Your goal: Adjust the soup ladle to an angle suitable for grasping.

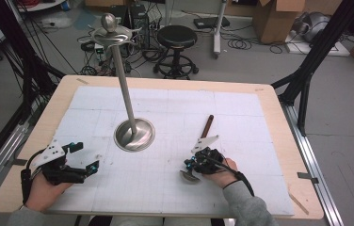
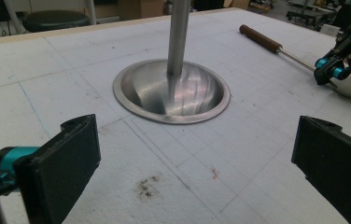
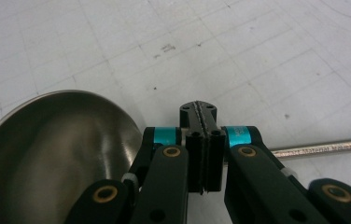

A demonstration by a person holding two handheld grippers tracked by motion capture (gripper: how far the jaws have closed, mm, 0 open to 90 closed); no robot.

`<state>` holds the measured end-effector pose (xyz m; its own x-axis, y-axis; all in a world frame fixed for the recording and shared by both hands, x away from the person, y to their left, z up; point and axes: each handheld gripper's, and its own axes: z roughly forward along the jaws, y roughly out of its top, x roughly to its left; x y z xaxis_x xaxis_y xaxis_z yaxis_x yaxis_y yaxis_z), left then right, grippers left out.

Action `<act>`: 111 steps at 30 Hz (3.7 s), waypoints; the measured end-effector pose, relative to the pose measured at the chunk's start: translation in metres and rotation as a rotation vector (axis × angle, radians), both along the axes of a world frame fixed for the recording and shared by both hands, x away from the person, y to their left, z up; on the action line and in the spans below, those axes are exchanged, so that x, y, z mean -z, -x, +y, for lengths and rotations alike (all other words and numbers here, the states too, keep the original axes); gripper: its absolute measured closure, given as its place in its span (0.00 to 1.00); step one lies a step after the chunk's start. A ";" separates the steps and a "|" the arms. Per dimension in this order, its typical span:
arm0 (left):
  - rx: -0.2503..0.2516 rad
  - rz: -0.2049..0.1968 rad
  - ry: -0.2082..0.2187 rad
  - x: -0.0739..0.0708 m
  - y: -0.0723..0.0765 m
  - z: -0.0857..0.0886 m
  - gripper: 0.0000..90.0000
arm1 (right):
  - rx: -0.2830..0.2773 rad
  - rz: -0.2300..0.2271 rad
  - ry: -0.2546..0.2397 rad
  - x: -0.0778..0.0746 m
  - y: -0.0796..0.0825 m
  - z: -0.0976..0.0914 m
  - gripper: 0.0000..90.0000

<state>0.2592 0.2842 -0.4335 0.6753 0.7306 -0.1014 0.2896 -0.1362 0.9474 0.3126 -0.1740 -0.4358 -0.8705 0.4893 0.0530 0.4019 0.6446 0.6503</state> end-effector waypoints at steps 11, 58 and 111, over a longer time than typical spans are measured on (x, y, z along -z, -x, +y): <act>0.002 0.000 -0.003 0.000 0.000 0.000 0.02 | 0.021 0.017 0.008 -0.001 0.003 -0.022 1.00; -0.009 -0.008 -0.006 -0.001 -0.001 0.000 0.02 | 0.367 -0.039 -0.095 0.008 -0.029 -0.101 1.00; -0.019 -0.002 -0.015 0.000 0.000 0.001 0.02 | 0.064 0.011 -0.044 0.002 -0.038 -0.029 1.00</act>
